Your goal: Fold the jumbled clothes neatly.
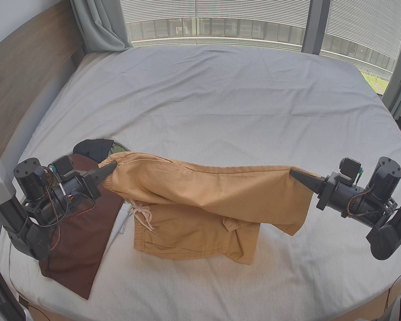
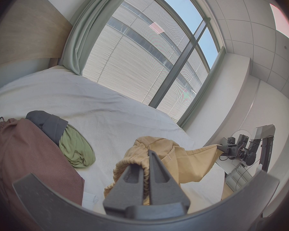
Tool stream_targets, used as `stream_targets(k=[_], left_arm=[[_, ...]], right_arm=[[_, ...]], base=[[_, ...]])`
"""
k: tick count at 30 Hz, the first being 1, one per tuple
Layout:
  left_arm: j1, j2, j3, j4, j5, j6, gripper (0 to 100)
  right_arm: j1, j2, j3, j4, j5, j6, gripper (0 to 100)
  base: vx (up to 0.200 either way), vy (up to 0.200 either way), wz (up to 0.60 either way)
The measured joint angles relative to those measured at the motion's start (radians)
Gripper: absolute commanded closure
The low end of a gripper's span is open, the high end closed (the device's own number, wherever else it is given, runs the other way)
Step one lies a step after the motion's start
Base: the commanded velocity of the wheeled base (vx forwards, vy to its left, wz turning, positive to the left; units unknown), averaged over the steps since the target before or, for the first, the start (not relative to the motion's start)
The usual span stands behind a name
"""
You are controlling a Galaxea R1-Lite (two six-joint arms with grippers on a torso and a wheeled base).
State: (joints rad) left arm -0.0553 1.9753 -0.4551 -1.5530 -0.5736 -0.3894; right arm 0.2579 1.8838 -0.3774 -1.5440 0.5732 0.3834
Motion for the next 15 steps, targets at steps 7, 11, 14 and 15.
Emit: stream_targets(k=[7,11,14,15], left_arm=[[0.011,-0.001,-0.011,0.000,0.000,-0.001,100],[0.016,0.003,-0.021,0.001,0.017,-0.002,100],[0.018,0.009,-0.034,0.001,0.053,-0.006,100],[0.019,0.011,-0.040,0.001,0.069,-0.010,100]], right_arm=[[-0.018,-0.010,-0.008,0.001,0.001,-0.001,100],[-0.025,-0.012,-0.009,0.001,0.002,-0.001,100],[-0.029,-0.013,-0.009,0.001,0.002,-0.002,100],[-0.031,-0.013,-0.009,0.001,0.002,-0.001,100]], base=[[0.000,0.000,0.00],[0.000,0.000,0.00],[0.000,0.000,0.00],[0.000,0.000,0.00]])
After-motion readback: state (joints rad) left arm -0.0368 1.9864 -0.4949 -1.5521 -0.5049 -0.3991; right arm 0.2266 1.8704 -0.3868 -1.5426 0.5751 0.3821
